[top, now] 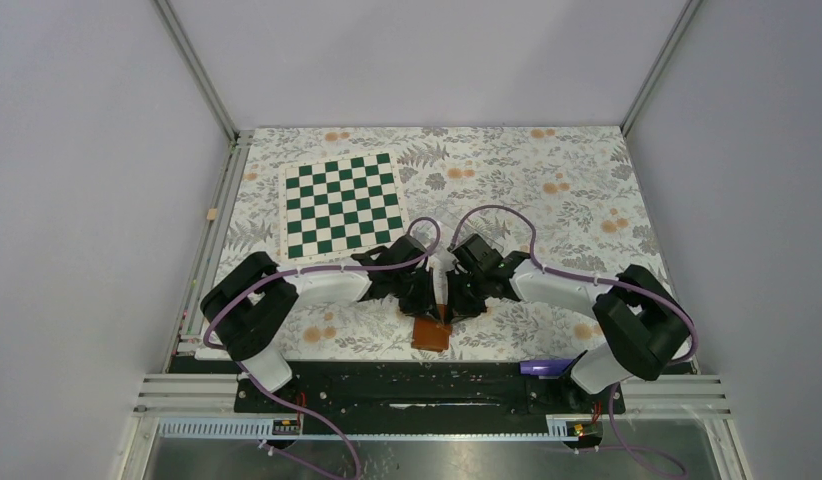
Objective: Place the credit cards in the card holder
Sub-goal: Close the card holder at the corner of the board.
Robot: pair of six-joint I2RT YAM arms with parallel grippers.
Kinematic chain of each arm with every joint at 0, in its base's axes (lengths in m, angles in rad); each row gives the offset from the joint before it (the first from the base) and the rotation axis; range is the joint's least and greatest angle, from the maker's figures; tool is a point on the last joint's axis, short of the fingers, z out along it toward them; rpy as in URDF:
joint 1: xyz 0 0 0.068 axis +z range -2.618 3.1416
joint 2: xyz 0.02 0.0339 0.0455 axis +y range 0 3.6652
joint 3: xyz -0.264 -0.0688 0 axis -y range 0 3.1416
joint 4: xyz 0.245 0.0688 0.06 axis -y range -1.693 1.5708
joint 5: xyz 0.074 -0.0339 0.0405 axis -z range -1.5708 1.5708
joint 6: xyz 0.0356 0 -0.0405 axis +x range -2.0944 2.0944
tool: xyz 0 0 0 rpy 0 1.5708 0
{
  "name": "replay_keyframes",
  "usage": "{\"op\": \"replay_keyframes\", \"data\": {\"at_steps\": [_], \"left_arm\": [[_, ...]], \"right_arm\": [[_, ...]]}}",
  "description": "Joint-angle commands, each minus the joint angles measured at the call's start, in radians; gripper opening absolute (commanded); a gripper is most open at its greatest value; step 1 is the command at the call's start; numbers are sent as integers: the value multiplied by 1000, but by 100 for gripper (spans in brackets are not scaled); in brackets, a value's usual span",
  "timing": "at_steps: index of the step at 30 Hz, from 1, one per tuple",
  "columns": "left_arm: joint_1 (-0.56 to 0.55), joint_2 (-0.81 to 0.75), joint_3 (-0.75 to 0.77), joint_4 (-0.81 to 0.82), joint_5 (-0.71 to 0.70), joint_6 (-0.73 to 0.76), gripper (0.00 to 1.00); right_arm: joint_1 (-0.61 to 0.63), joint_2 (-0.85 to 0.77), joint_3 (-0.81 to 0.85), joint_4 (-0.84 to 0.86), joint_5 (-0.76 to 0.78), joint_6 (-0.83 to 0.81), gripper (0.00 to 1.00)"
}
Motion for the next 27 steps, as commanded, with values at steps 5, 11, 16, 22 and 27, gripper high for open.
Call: {"op": "replay_keyframes", "data": {"at_steps": [5,11,16,22,27], "left_arm": [[-5,-7,56,-39,-45,53,0],[-7,-25,58,-77,-71,58,0],[-9,-11,58,-90,-77,61,0],[-12,2,61,-103,-86,71,0],[-17,7,64,-110,-87,75,0]], "right_arm": [[10,-42,54,-26,43,1,13],[11,-12,49,-5,12,7,13],[10,16,52,11,-6,12,13],[12,33,53,34,-30,22,13],[21,57,55,57,-47,30,13]]}}
